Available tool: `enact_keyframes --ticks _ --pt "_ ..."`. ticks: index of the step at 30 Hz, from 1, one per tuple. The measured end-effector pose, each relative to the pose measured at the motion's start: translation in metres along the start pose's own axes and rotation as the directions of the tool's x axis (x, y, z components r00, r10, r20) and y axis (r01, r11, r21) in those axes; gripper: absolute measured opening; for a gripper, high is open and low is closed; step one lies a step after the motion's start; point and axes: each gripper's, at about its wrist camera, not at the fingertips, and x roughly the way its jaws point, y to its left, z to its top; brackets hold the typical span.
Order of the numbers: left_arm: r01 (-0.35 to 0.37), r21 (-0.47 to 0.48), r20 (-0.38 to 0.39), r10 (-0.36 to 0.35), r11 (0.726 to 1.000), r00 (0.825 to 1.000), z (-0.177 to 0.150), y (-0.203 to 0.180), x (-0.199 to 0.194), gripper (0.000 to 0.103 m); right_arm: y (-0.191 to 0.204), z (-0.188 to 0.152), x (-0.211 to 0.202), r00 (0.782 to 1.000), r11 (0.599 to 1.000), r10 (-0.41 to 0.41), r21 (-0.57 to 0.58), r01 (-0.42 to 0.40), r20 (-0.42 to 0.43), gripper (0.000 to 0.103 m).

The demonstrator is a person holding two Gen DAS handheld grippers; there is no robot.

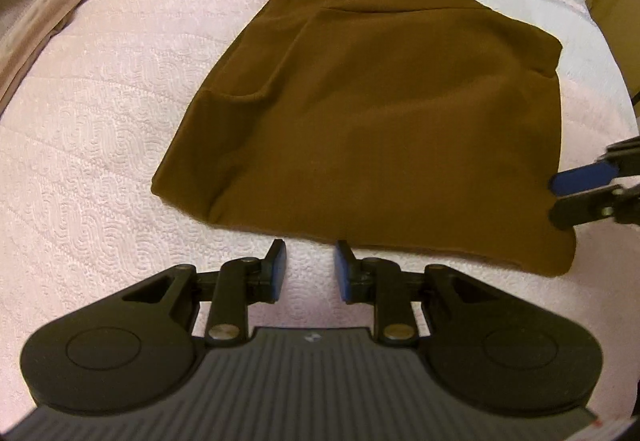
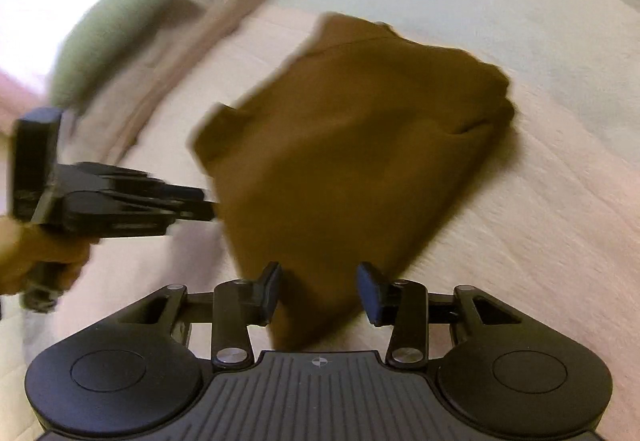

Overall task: Fold large clothes
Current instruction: 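Grasp the folded shirt with the right gripper while the left gripper grasps its other end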

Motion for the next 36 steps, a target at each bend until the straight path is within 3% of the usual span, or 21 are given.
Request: enact_keyframes --ticks 2,5,9,13,16,18,20,22,24,25,27,29,31,32,35,36 --pt "0.008 -0.003 0.008 -0.008 1.0 1.0 0.001 0.001 -0.003 0.022 0.018 -0.002 -0.013 0.998 0.995 -0.057 -0.086 0.058 0.009 0.042" --pt "0.015 -0.007 0.022 -0.014 1.0 1.0 0.002 0.003 -0.008 0.022 0.056 -0.01 -0.019 0.995 0.958 -0.096 -0.269 0.096 0.012 0.057" --pt "0.01 0.021 0.044 -0.011 1.0 0.999 0.005 0.005 -0.016 0.022 0.089 -0.042 -0.012 0.987 0.852 -0.159 -0.502 0.149 0.022 0.06" --pt "-0.032 0.125 0.101 0.02 0.992 0.995 -0.002 0.003 -0.027 0.032 0.113 -0.061 0.031 0.962 0.686 -0.267 -0.689 0.234 0.061 0.061" --pt "-0.086 0.259 0.148 0.048 0.962 0.988 -0.016 -0.004 -0.031 0.053 0.109 -0.084 0.067 0.919 0.49 -0.387 -0.828 0.273 0.075 0.061" --pt "-0.152 0.387 0.191 0.082 0.91 0.978 -0.027 -0.015 -0.03 0.072 0.101 -0.091 0.071 0.904 0.408 -0.411 -0.864 0.295 0.115 0.06" --pt "-0.216 0.511 0.23 0.11 0.832 0.967 -0.036 -0.03 -0.023 0.081 0.095 -0.094 0.07 0.875 0.312 -0.454 -0.89 0.334 0.169 0.05" --pt "-0.266 0.639 0.268 0.115 0.721 0.957 -0.045 -0.048 -0.014 0.082 0.088 -0.09 0.058 0.891 0.332 -0.431 -0.893 0.305 0.144 0.019" --pt "-0.32 0.741 0.311 0.12 0.591 0.943 -0.053 -0.064 -0.003 0.082 0.087 -0.086 0.044 0.905 0.35 -0.405 -0.892 0.285 0.13 0.014" --pt "-0.346 0.768 0.334 0.123 0.539 0.934 -0.056 -0.069 0.002 0.082 0.087 -0.079 0.033 0.915 0.381 -0.386 -0.882 0.277 0.121 0.013" --pt "-0.384 0.799 0.372 0.122 0.462 0.92 -0.056 -0.077 0.011 0.082 0.087 -0.068 0.008 0.925 0.422 -0.365 -0.866 0.266 0.106 0.013" --pt "-0.429 0.8 0.413 0.132 0.421 0.901 -0.051 -0.083 0.013 0.079 0.087 -0.059 -0.024 0.93 0.434 -0.354 -0.864 0.255 0.097 0.013" --pt "-0.429 0.802 0.415 0.129 0.416 0.9 -0.045 -0.09 0.01 0.064 0.082 -0.051 -0.047 0.928 0.424 -0.36 -0.87 0.252 0.093 0.013" --pt "-0.417 0.806 0.404 0.125 0.419 0.906 -0.042 -0.094 0.008 0.047 0.079 -0.048 -0.057 0.928 0.419 -0.363 -0.873 0.248 0.089 0.013" --pt "-0.356 0.838 0.341 0.112 0.414 0.933 -0.039 -0.111 0.0 0.021 0.061 -0.046 -0.072 0.926 0.414 -0.369 -0.879 0.238 0.078 0.013" --pt "-0.345 0.838 0.327 0.117 0.423 0.938 -0.038 -0.116 -0.003 0.017 0.056 -0.045 -0.072 0.926 0.413 -0.371 -0.88 0.235 0.073 0.013"
